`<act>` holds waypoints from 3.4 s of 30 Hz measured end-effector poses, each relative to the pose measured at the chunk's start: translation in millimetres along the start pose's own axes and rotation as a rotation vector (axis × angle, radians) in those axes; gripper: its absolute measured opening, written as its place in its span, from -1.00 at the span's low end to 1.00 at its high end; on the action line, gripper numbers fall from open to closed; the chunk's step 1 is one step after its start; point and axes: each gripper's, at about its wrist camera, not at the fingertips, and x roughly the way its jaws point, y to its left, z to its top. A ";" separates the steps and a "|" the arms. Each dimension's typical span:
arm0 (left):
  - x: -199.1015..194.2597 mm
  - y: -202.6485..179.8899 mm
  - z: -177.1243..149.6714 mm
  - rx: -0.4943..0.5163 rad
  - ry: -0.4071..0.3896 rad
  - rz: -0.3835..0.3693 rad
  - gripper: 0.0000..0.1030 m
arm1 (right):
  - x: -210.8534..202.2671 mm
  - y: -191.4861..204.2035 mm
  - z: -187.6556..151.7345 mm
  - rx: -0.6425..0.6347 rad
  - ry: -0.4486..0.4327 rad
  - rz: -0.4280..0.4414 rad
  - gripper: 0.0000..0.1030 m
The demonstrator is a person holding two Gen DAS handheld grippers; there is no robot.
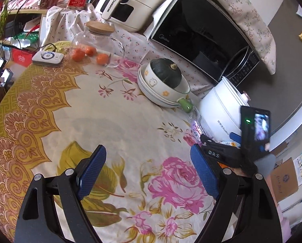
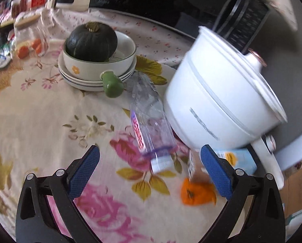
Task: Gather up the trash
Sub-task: 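Move the right tool to the clear Ganten water bottle and grasp it, then lift the water bottle with the right tool while the left grasps the orange pepper, then carry the bottle and pepper over the bin and open both tools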
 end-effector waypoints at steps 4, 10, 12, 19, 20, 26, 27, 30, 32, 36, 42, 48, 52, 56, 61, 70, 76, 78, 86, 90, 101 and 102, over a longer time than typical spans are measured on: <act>4.3 1.5 0.6 -0.002 0.010 0.002 0.61 | 20.3 5.5 8.8 -0.047 0.037 -0.003 0.86; 12.5 2.8 0.5 -0.013 0.033 -0.001 0.61 | 47.8 13.7 21.6 -0.102 0.077 0.011 0.86; 15.9 4.9 0.5 -0.025 0.042 0.001 0.61 | 57.1 15.6 23.1 -0.112 0.094 0.028 0.59; 23.9 6.4 -0.1 -0.045 0.058 0.001 0.61 | 46.5 -12.3 2.9 0.014 0.076 0.088 -0.01; 24.4 5.2 -0.9 -0.044 0.061 -0.003 0.61 | 42.2 -12.3 -2.7 0.015 0.070 0.094 -0.01; 19.7 -6.3 -5.0 -0.021 0.050 -0.010 0.61 | 5.2 -6.6 -38.5 0.058 0.015 0.124 -0.01; 19.1 -6.8 -5.1 -0.020 0.049 -0.010 0.61 | -3.6 -5.6 -44.4 0.066 0.001 0.126 -0.01; 19.3 -10.0 -5.5 -0.016 0.047 -0.007 0.61 | -24.3 -6.6 -59.0 0.093 -0.036 0.132 -0.01; 23.2 -15.2 -6.9 -0.009 0.060 -0.007 0.61 | -41.1 -11.1 -72.5 0.118 -0.055 0.134 -0.01; 34.0 -32.4 -14.8 0.014 0.087 -0.012 0.61 | -70.5 -29.6 -104.4 0.195 -0.081 0.117 -0.01; 68.0 -82.1 -44.8 0.106 0.166 -0.023 0.61 | -98.3 -75.4 -159.8 0.351 -0.085 0.076 -0.01; 106.6 -142.3 -72.1 0.273 0.220 -0.046 0.61 | -136.4 -120.9 -202.4 0.469 -0.138 0.057 -0.01; 127.8 -171.2 -85.2 0.316 0.245 -0.114 0.61 | -145.6 -142.0 -220.9 0.547 -0.189 0.062 -0.01; 146.3 -183.2 -82.7 0.290 0.221 -0.139 0.61 | -132.3 -163.8 -239.4 0.695 -0.181 0.151 -0.01; 172.3 -197.6 -82.6 0.253 0.218 -0.158 0.49 | -139.0 -171.4 -239.0 0.660 -0.231 0.110 -0.01; 213.1 -210.4 -89.6 0.214 0.242 -0.159 -0.42 | -142.0 -177.8 -245.2 0.662 -0.241 0.118 -0.01; 207.8 -205.2 -82.1 0.213 0.224 -0.187 -0.93 | -142.3 -177.1 -246.6 0.653 -0.236 0.119 -0.01; 201.3 -204.6 -81.5 0.228 0.219 -0.191 -0.93 | -143.6 -177.3 -247.8 0.657 -0.239 0.122 -0.01; 146.6 -201.3 -75.0 0.313 0.148 -0.208 -0.93 | -158.5 -173.7 -249.9 0.653 -0.277 0.137 -0.01; 114.6 -201.5 -75.4 0.355 0.111 -0.219 -0.93 | -169.4 -172.8 -253.1 0.661 -0.302 0.139 -0.01; 49.3 -203.7 -95.3 0.383 0.098 -0.332 -0.93 | -194.8 -172.0 -268.6 0.684 -0.341 0.103 -0.01; 45.7 -204.8 -96.9 0.388 0.096 -0.339 -0.93 | -197.3 -171.3 -269.6 0.683 -0.343 0.096 -0.01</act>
